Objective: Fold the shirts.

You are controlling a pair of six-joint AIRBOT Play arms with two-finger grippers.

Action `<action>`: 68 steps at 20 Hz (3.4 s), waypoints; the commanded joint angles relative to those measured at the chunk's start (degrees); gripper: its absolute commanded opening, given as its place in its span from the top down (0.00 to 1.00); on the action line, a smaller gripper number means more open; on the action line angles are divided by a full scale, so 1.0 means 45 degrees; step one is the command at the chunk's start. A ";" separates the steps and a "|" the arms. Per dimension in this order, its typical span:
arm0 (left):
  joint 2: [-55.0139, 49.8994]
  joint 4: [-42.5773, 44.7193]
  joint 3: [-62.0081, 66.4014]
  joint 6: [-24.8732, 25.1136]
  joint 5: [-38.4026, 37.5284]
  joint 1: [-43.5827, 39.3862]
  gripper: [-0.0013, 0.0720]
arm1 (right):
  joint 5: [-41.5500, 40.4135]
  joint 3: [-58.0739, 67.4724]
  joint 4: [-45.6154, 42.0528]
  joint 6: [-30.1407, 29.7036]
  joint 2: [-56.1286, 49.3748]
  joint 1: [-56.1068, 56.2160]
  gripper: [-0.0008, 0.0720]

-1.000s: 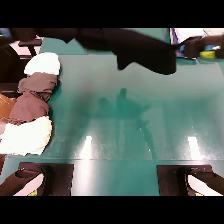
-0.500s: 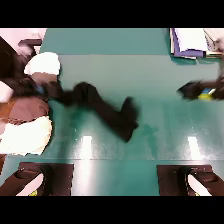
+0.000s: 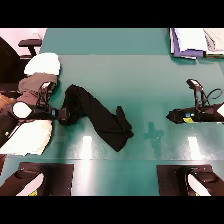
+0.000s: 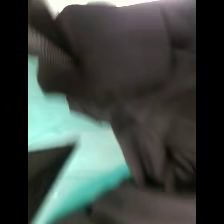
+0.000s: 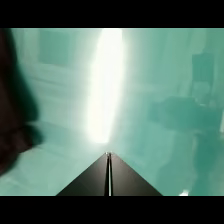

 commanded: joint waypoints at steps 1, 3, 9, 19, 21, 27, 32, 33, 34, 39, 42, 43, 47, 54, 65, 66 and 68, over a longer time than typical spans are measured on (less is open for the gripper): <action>0.0010 0.0345 0.2098 0.0034 -0.1297 0.0019 0.13 | 0.0049 0.0117 0.0151 0.0015 0.0005 0.0010 0.88; 0.0010 0.0889 0.3779 -0.0092 -0.1540 0.0019 0.13 | 0.0087 0.0160 0.0301 0.0015 0.0005 0.0010 0.67; -0.2526 0.1399 0.4182 -0.0393 -0.1229 0.0019 0.13 | -0.0223 0.0160 0.0797 0.0019 0.0000 0.0010 0.67; -0.6261 0.1190 0.4459 -0.0957 0.0675 0.0024 0.93 | 0.0015 0.0155 0.2186 -0.0063 -0.1729 0.0141 0.51; -0.6261 0.1549 0.5129 -0.0962 0.0267 0.0019 0.95 | -0.0617 0.0160 0.3060 -0.0593 -0.2963 0.0869 0.45; -0.6164 0.2667 0.6377 -0.0952 -0.0452 0.0019 0.95 | -0.2822 0.0792 0.6334 -0.2273 -0.6960 0.3662 0.45; -0.6169 0.2744 0.6377 -0.0952 -0.0709 0.0019 0.95 | -0.2040 0.3667 0.6591 -0.2565 -0.9792 0.4983 0.45; -0.6169 0.2754 0.6377 -0.0952 -0.0743 0.0019 0.95 | -0.1685 0.4177 0.6596 -0.2565 -1.0190 0.5168 0.45; -0.6169 0.2759 0.6377 -0.0952 -0.0821 0.0019 0.95 | -0.1399 0.4648 0.6596 -0.2565 -1.0545 0.5328 0.45; -0.6091 0.2764 0.6377 -0.0962 -0.1035 0.0019 0.95 | -0.1540 0.5969 0.6645 -0.2735 -1.1069 0.5547 0.95; -0.5081 0.3089 0.6489 -0.0962 -0.0801 0.0049 0.95 | -0.1569 0.6581 0.6086 -0.2846 -1.0690 0.5119 0.97; -0.4522 0.3468 0.6630 -0.0962 -0.0699 0.0097 0.95 | -0.1496 0.6902 0.5474 -0.2793 -1.0268 0.4813 0.97; -0.1549 0.4459 0.8082 -0.0670 -0.0515 0.0432 0.95 | -0.0680 0.9015 0.2526 -0.1826 -0.7329 0.2759 0.97; 0.2501 0.4449 1.1414 -0.0243 0.0000 0.0442 0.95 | 0.0262 1.2934 0.0879 -0.1579 -0.2618 -0.0141 0.97; 0.2885 -0.0539 0.9224 0.1069 -0.1316 0.0437 0.95 | 0.3002 1.3430 -0.1311 -0.0189 -0.1530 -0.1161 0.97; 0.2778 -0.0733 0.8612 0.1156 -0.1370 0.0437 0.95 | 0.3206 1.3425 -0.1316 -0.0170 -0.1962 -0.1035 0.97; 0.2511 -0.0578 0.7660 0.1360 -0.1355 0.0442 0.95 | 0.3215 1.3430 -0.1321 -0.0170 -0.2807 -0.0695 0.97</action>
